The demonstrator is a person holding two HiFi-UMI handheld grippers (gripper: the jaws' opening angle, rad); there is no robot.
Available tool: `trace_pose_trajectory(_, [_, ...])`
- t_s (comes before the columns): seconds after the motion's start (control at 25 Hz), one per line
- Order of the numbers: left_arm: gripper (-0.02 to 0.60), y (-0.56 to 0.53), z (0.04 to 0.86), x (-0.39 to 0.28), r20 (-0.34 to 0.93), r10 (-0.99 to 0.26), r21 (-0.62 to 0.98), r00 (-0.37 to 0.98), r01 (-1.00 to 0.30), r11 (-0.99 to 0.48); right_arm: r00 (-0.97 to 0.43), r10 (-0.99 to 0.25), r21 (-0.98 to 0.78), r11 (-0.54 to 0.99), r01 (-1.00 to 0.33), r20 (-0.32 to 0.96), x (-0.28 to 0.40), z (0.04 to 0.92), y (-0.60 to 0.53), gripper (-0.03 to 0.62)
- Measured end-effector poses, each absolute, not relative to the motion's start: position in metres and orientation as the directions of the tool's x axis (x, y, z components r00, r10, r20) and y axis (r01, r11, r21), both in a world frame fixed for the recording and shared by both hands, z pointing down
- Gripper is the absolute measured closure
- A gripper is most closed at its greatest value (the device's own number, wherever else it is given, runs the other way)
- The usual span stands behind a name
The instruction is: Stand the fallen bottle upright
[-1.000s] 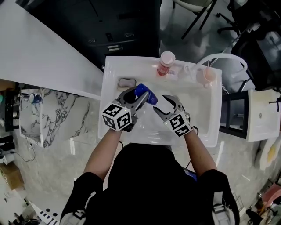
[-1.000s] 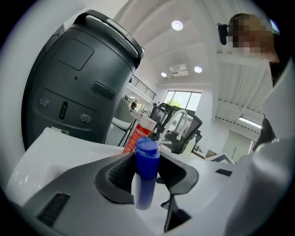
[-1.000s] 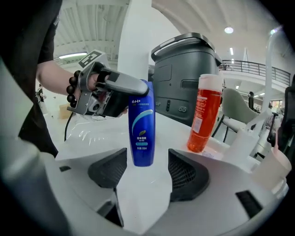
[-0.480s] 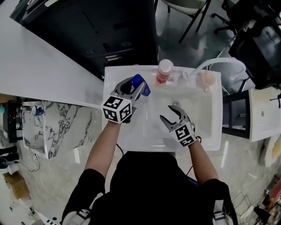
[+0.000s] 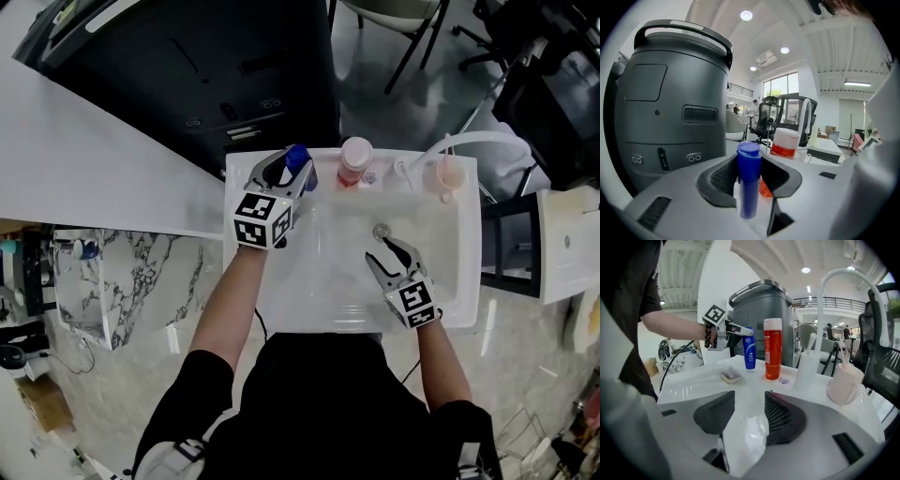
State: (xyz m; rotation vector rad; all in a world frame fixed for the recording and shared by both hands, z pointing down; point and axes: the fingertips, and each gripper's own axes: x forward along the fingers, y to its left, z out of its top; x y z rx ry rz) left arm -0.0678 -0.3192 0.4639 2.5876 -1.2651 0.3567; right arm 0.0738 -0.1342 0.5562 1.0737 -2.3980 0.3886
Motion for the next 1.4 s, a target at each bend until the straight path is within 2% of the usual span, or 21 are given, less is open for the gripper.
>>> trace_pose_trajectory(0.28, [0.42, -0.332, 0.474, -0.059, 0.308, -0.778, -0.028, 0.547, -0.812, -0.583, -0.552, -0.666, -0.186, 0.541, -0.821, 0.502, 0.099, 0.554, -0.134, 0.395])
trace_pose_trajectory(0.8, [0.412, -0.327, 0.479, -0.057, 0.29, -0.77, 0.037, 0.568, -0.81, -0.585, -0.542, -0.658, -0.203, 0.521, -0.829, 0.523, 0.102, 0.565, -0.131, 0.396])
trace_pose_trajectory(0.88, [0.4, -0.327, 0.479, -0.058, 0.289, -0.765, 0.062, 0.576, -0.808, -0.586, -0.541, -0.663, -0.204, 0.519, -0.83, 0.518, 0.103, 0.563, -0.132, 0.396])
trace_pose_trajectory(0.96, [0.322, -0.327, 0.475, -0.059, 0.268, -0.77, 0.07, 0.579, -0.809, -0.584, -0.535, -0.666, -0.198, 0.515, -0.834, 0.52, 0.107, 0.565, -0.131, 0.396])
trace_pose_trajectory(1.04, [0.284, -0.326, 0.471, -0.061, 0.247, -0.777, 0.067, 0.579, -0.81, -0.583, -0.532, -0.669, -0.197, 0.512, -0.836, 0.518, 0.108, 0.565, -0.13, 0.396])
trace_pose_trajectory(1.4, [0.267, -0.316, 0.46, -0.067, 0.237, -0.783, 0.064, 0.575, -0.813, -0.578, -0.528, -0.682, -0.194, 0.507, -0.84, 0.506, 0.108, 0.557, -0.129, 0.396])
